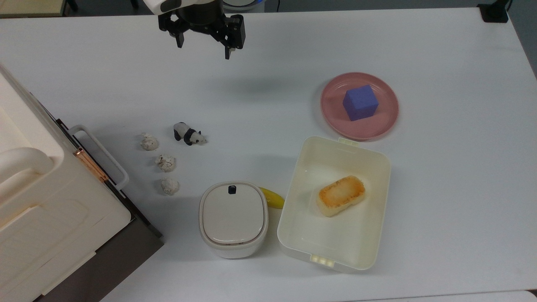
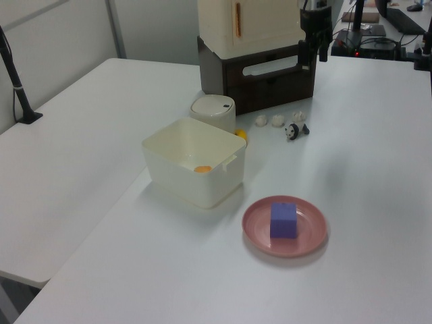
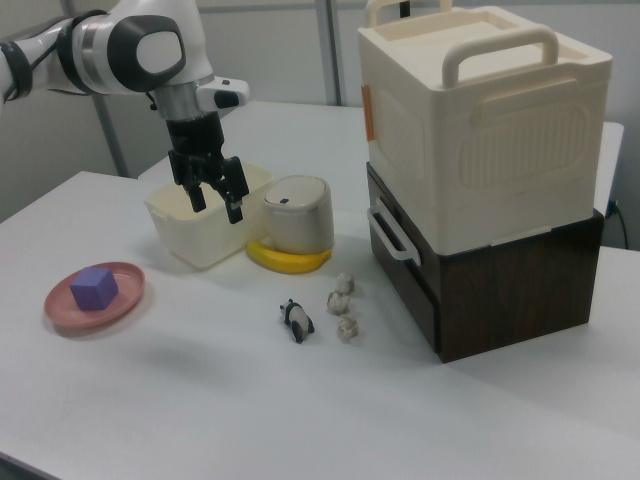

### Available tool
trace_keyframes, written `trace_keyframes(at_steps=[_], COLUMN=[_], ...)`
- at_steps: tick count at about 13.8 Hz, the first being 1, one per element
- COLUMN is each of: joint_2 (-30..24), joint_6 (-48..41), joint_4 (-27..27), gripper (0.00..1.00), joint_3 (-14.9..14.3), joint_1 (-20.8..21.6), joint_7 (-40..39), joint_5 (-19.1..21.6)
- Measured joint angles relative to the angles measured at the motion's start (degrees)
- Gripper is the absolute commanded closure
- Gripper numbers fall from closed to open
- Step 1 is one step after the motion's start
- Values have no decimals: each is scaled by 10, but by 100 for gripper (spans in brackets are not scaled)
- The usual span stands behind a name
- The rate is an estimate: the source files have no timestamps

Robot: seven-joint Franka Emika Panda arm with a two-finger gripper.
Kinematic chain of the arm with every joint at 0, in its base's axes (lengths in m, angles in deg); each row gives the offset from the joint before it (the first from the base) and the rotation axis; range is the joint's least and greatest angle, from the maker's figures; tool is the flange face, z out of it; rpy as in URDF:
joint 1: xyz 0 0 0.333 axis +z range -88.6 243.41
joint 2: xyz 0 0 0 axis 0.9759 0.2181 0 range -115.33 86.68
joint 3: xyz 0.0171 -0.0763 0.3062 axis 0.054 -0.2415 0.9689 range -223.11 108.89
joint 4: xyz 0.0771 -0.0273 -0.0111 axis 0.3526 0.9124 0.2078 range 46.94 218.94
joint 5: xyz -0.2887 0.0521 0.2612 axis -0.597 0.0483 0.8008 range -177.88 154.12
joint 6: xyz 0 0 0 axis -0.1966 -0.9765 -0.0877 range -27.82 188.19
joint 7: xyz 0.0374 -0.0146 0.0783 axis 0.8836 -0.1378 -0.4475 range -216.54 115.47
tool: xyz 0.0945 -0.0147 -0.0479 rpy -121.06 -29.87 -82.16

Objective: Slide the drawer open

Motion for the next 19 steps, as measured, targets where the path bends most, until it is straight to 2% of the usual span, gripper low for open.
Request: trace_keyframes(at_steps=[2,5,8,11,13,15,19], joint_2=[0,0,5,35,65,110,165], joint_6=[0,36,120,211,282,375,463], joint_4=[0,-3,-2,-1,-1,0,0], gripper=[0,0,0,1,3,6,7], joint_3=[0,-6,-37,-77,-100,-128,-153], joint_1=[0,0,0,-1,-1,-1,0], joint_7=[-18,-105,-181,-271,-315,-333,-336], joint_5=[5,14,14,14,-1,-36,-87])
